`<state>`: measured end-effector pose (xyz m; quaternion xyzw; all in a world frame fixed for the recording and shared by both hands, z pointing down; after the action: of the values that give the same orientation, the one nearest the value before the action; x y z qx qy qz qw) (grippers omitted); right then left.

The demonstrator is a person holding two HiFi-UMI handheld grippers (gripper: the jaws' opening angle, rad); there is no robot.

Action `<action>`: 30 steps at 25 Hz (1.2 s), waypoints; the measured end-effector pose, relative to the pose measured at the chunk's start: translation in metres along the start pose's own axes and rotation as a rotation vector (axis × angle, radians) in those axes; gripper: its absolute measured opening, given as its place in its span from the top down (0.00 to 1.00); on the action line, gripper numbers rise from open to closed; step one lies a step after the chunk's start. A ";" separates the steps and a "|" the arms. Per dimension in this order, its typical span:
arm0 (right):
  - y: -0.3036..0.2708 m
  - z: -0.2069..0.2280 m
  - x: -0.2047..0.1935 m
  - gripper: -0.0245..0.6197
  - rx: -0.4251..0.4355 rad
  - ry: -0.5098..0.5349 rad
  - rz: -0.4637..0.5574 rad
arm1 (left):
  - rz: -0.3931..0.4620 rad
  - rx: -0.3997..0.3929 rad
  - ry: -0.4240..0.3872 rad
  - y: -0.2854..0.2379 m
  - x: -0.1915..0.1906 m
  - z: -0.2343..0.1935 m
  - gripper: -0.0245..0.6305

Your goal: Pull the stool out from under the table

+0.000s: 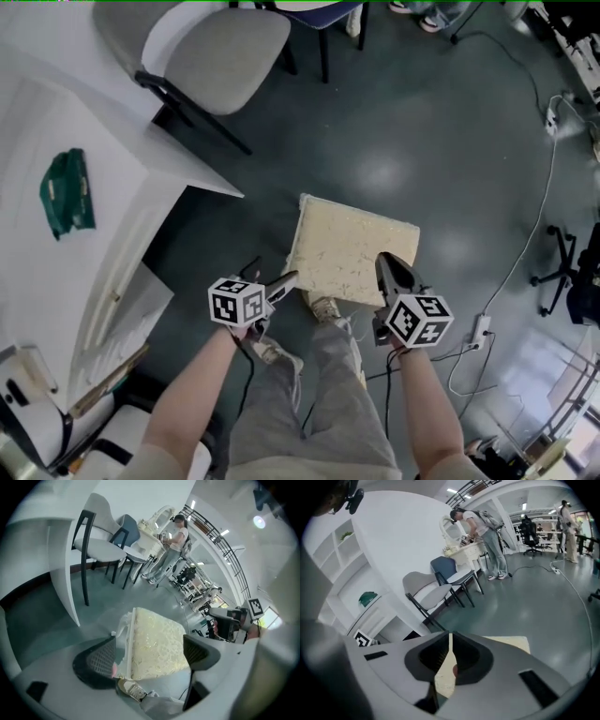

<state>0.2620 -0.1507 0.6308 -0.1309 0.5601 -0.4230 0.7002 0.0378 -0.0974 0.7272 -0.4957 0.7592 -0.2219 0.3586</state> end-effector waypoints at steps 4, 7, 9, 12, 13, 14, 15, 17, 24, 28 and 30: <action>0.018 -0.060 0.041 0.93 0.107 0.056 0.023 | 0.084 0.022 -0.041 0.045 0.029 0.014 0.45; 0.039 -0.106 0.074 0.93 0.184 0.079 0.056 | 0.174 0.073 -0.068 0.089 0.049 0.018 0.60; 0.055 -0.140 0.099 0.93 0.238 0.101 0.099 | 0.253 0.105 -0.093 0.122 0.065 0.022 0.71; 0.077 -0.193 0.137 0.93 0.333 0.163 0.151 | 0.347 0.130 -0.130 0.173 0.085 0.030 0.73; 0.084 -0.211 0.148 0.93 0.364 0.188 0.161 | 0.376 0.140 -0.144 0.191 0.091 0.032 0.74; 0.091 -0.228 0.158 0.93 0.393 0.211 0.171 | 0.404 0.153 -0.157 0.210 0.096 0.035 0.75; 0.097 -0.244 0.167 0.93 0.417 0.233 0.182 | 0.432 0.166 -0.167 0.229 0.100 0.037 0.76; 0.111 -0.274 0.185 0.93 0.443 0.282 0.217 | 0.489 0.190 -0.179 0.269 0.108 0.042 0.79; 0.160 -0.367 0.221 0.93 0.511 0.457 0.297 | 0.647 0.238 -0.255 0.387 0.114 0.072 0.83; 0.192 -0.413 0.229 0.93 0.602 0.473 0.319 | 0.730 0.255 -0.256 0.446 0.111 0.093 0.87; 0.208 -0.435 0.235 0.93 0.653 0.464 0.327 | 0.774 0.270 -0.252 0.475 0.109 0.102 0.88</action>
<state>-0.0312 -0.0716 0.1892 0.2865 0.5528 -0.4796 0.6183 -0.1937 -0.0002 0.2966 -0.1460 0.8036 -0.1061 0.5671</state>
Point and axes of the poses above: the fingertips, and each gripper's own axes: y backward along the fingers, z to its right, x out of its top, the point moved 1 cm from there along y, backward along the fingers, and after that the axes turned 8 degrees about y, right-handed, at the moved point
